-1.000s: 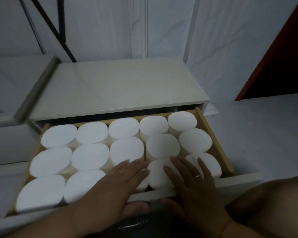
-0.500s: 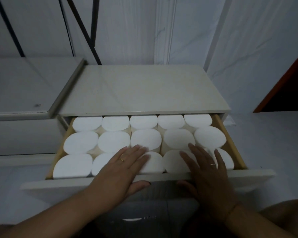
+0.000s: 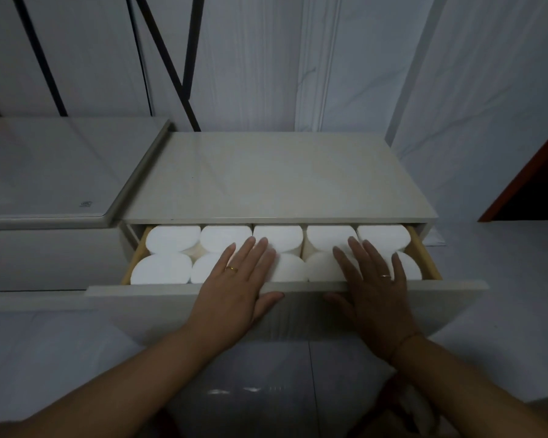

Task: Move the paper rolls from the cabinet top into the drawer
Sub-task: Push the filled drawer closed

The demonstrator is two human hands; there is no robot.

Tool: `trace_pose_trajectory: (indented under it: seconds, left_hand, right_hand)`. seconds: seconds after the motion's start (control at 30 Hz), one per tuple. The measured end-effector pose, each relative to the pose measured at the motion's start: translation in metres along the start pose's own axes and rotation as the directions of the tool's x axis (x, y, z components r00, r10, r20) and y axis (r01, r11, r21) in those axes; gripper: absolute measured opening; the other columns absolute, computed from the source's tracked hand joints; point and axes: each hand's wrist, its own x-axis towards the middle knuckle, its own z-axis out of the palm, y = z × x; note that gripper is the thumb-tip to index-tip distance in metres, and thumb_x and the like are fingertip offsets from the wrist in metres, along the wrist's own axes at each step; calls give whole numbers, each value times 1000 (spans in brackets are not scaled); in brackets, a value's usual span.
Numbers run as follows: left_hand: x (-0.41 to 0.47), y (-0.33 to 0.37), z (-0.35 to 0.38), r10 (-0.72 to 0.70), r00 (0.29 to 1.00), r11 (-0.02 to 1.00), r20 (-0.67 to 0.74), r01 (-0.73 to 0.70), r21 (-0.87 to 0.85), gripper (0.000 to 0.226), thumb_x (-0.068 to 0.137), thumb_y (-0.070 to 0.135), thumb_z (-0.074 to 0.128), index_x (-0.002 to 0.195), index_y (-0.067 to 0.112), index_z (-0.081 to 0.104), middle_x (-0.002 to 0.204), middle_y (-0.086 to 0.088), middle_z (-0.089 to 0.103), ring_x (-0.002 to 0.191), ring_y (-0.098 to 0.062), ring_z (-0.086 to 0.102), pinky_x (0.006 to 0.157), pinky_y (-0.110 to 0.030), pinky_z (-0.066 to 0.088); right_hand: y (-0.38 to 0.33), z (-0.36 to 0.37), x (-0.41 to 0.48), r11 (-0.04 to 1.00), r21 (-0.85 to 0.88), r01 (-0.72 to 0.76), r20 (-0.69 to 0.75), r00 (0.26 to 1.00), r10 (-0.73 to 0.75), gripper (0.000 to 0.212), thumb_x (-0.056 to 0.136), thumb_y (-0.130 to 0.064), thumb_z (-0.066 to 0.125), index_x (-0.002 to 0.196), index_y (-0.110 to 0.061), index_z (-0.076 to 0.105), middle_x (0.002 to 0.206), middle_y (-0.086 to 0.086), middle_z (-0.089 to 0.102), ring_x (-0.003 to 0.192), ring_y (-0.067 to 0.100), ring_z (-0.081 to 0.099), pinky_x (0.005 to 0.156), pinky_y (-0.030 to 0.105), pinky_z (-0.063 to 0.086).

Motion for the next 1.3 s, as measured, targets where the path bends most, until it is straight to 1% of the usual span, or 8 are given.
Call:
trace_pose_trajectory:
  seconds: [0.1,0.27,0.43,0.57,0.73,0.9,1.1,1.3]
  left_hand:
    - [14,-6,4,-27,999,1000,-28,27,-1,68,95,57,24,144,12,35,152,-10,32,142,-26,25,116,-46,17]
    - [38,-18,9,-58,997,998,-45,58,13,71,94,60,23,147,13,29,155,-8,25,145,-24,17,118,-39,6]
    - [59,-29,18,-113,991,993,-66,111,-31,74,93,61,23,149,13,20,157,-7,19,146,-22,12,117,-34,-3]
    - [73,-39,21,-75,996,996,-53,72,-58,70,94,57,32,147,12,26,155,-7,26,144,-21,20,117,-33,5]
    - [79,-47,25,-49,997,995,-68,42,-94,60,97,45,40,147,16,27,155,-2,27,144,-19,22,117,-30,6]
    - [81,-47,30,-76,988,988,-131,57,-145,52,97,35,47,144,16,36,151,-2,35,141,-20,30,115,-28,8]
    - [83,-49,31,-86,977,983,-193,52,-177,50,90,29,61,135,13,50,140,-5,50,132,-25,44,112,-34,20]
    - [84,-49,32,-104,964,976,-245,51,-213,47,85,25,69,128,12,58,133,-6,57,125,-27,52,108,-37,27]
  right_hand:
    - [4,5,16,1000,-13,4,-19,1000,-5,71,86,-67,10,142,-23,17,152,13,27,140,34,23,112,56,6]
    - [9,10,46,998,-56,-5,-32,999,3,81,85,-68,10,142,-15,34,150,14,31,139,35,28,110,58,11]
    - [15,18,75,993,-114,-16,-31,999,12,80,84,-69,29,145,-18,26,154,8,25,143,28,20,113,57,11]
    - [21,22,94,986,-166,-14,-20,1000,10,86,80,-72,6,145,-19,26,154,4,26,143,23,19,114,54,9]
    - [24,28,110,993,-117,-27,-47,999,21,81,81,-70,16,143,-22,31,152,0,30,141,19,25,114,47,12]
    - [19,28,114,992,-105,-67,-95,994,57,79,79,-68,15,137,-22,44,144,1,44,131,22,41,106,41,25]
    - [18,27,115,995,-85,-55,-152,988,41,71,81,-63,28,127,-16,57,131,7,57,118,28,55,95,44,39]
    - [18,28,117,998,-52,-46,-141,989,39,71,81,-64,28,127,-17,57,131,7,57,117,29,54,95,45,37]
